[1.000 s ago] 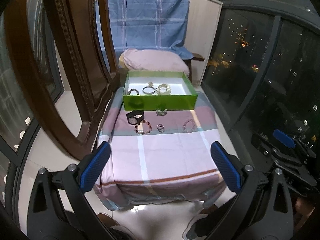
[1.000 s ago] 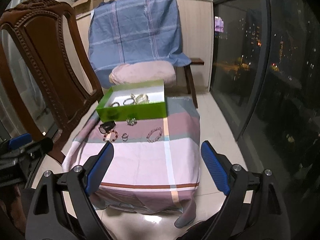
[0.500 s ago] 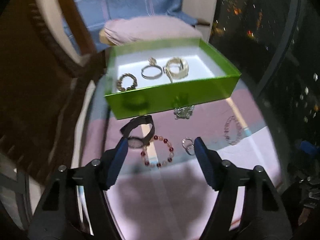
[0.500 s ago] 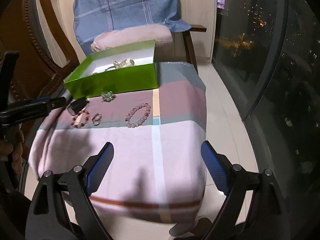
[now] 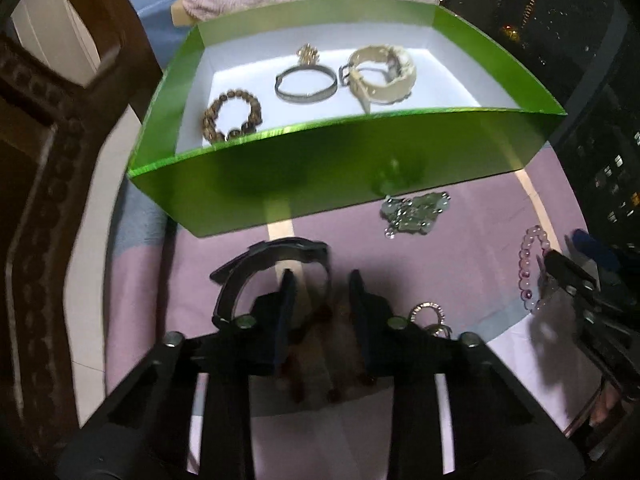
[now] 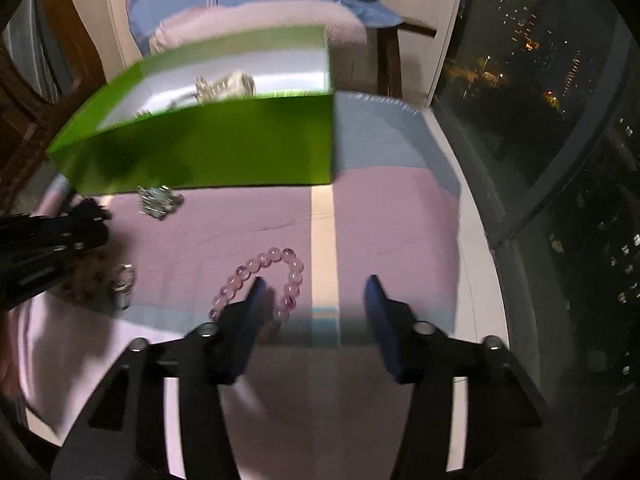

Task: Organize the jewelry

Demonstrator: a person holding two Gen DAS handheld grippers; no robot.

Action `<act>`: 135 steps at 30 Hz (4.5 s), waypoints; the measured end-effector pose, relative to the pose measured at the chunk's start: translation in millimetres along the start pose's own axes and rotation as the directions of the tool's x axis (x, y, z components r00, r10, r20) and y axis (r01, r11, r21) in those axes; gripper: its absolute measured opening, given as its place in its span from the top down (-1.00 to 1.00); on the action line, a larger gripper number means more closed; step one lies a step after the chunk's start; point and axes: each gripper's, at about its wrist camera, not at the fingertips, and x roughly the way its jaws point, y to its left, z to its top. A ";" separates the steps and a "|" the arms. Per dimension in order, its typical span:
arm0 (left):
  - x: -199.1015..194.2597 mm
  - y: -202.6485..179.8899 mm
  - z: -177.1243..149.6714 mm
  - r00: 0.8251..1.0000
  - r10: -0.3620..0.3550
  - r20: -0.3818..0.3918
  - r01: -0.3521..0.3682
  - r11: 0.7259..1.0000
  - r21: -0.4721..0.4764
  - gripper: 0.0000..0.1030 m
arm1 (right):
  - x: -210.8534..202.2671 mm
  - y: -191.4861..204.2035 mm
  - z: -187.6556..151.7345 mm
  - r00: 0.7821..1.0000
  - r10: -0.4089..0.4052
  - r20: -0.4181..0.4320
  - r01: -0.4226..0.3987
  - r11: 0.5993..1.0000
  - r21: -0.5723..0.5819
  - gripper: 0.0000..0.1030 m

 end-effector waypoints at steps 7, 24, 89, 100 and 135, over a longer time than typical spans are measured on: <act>-24.6 13.0 -1.9 0.996 -0.050 0.079 0.053 0.998 -0.042 0.95 | -5.7 11.0 4.5 0.999 0.037 0.029 -0.036 0.999 -0.039 0.86; -282.5 -9.1 -108.0 0.860 -0.217 0.462 0.268 0.962 -0.047 0.95 | -240.3 -13.7 -60.3 0.890 0.257 0.377 -0.257 0.965 -0.050 0.85; -243.9 -27.3 5.1 0.895 -0.208 0.395 0.220 0.975 0.016 0.95 | -221.4 -3.3 44.7 0.871 0.270 0.411 -0.237 0.963 -0.128 0.85; -50.2 4.2 113.9 0.980 -0.150 0.128 0.162 0.983 -0.085 0.94 | -40.6 3.2 152.2 0.950 0.233 0.210 -0.219 0.972 -0.088 0.85; -278.9 -50.5 -190.5 0.905 -0.028 0.424 0.074 0.993 -0.093 -0.92 | -291.5 3.4 -128.1 0.886 0.166 0.433 -0.159 0.986 -0.053 -0.83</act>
